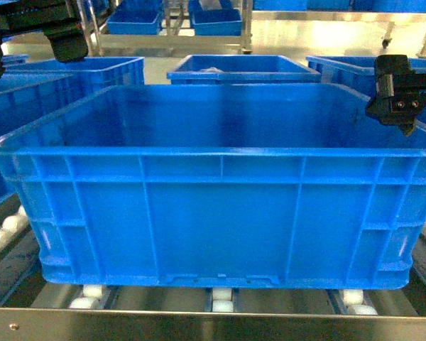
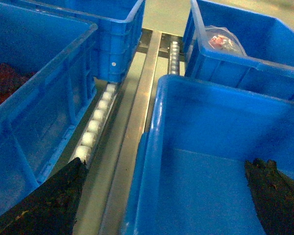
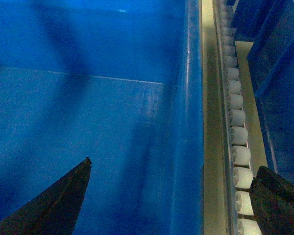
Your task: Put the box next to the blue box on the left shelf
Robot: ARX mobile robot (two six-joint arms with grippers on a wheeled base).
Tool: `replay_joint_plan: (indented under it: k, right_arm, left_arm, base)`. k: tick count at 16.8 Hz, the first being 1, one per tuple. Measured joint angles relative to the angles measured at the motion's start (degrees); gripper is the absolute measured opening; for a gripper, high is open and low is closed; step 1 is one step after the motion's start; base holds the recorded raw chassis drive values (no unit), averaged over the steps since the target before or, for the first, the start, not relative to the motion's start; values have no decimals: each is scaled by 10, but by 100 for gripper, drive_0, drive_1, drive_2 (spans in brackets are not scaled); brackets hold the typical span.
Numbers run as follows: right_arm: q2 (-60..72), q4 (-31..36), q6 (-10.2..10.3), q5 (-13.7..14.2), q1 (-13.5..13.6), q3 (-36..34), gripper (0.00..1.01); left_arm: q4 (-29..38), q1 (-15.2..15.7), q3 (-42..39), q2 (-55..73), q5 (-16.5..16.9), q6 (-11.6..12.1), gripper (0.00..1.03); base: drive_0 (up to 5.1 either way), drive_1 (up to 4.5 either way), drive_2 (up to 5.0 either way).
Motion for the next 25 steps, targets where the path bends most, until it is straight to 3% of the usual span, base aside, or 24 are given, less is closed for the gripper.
replay_joint_plan:
  k: [1, 2, 3, 4, 6, 8, 9, 10, 11, 12, 13, 15, 17, 18, 25]
  right_arm:
    - [0, 38, -2, 8, 1, -10, 97]
    - [0, 221, -6, 48, 3, -73, 86]
    - [-20, 361, -9, 56, -3, -161, 74]
    - [-44, 459, -13, 53, -12, -235, 61]
    - [-116, 551, -14, 49, -24, -312, 35]
    - [-168, 555, -14, 35, -31, -383, 9]
    - [-187, 550, -16, 31, -36, -413, 1]
    - [-217, 547, -16, 26, -42, -436, 1]
    - [-262, 541, -16, -3, -73, -461, 1]
    - [-295, 525, -16, -5, -78, -487, 1]
    - [-324, 509, -16, -7, -76, -504, 1]
    - [-341, 541, -16, -7, -75, -533, 1]
    - [-374, 499, -16, -7, -75, -556, 1]
    - [-400, 485, -16, -7, -75, -562, 1]
    - [-601, 319, -16, -7, -75, -580, 1]
  left_arm:
    - [58, 1, -17, 2, 6, 11, 95]
    - [179, 7, -68, -5, 26, 51, 84]
    - [269, 12, -144, -30, 36, 89, 72]
    - [326, 23, -204, -59, 40, 108, 59]
    - [367, 37, -283, -124, 49, 123, 34]
    - [374, 43, -356, -171, 64, 125, 8]
    - [374, 49, -384, -195, 66, 125, 2]
    - [374, 54, -407, -224, 69, 125, 2]
    - [368, 84, -436, -263, 101, 125, 2]
    - [356, 90, -461, -294, 101, 125, 2]
    - [343, 88, -479, -324, 104, 125, 2]
    - [322, 87, -499, -367, 105, 125, 2]
    - [307, 87, -515, -403, 104, 125, 2]
    - [344, 87, -533, -400, 104, 125, 2]
    - [173, 87, -558, -582, 104, 125, 2]
  base:
    - [0, 0, 0]
    - [0, 0, 0]
    - [0, 0, 0]
    - [0, 0, 0]
    - [0, 0, 0]
    - [0, 0, 0]
    - [0, 0, 0]
    - [0, 0, 0]
    - [0, 0, 0]
    - [0, 0, 0]
    - [0, 0, 0]
    - [0, 0, 0]
    - [0, 0, 0]
    - [0, 0, 0]
    - [0, 0, 0]
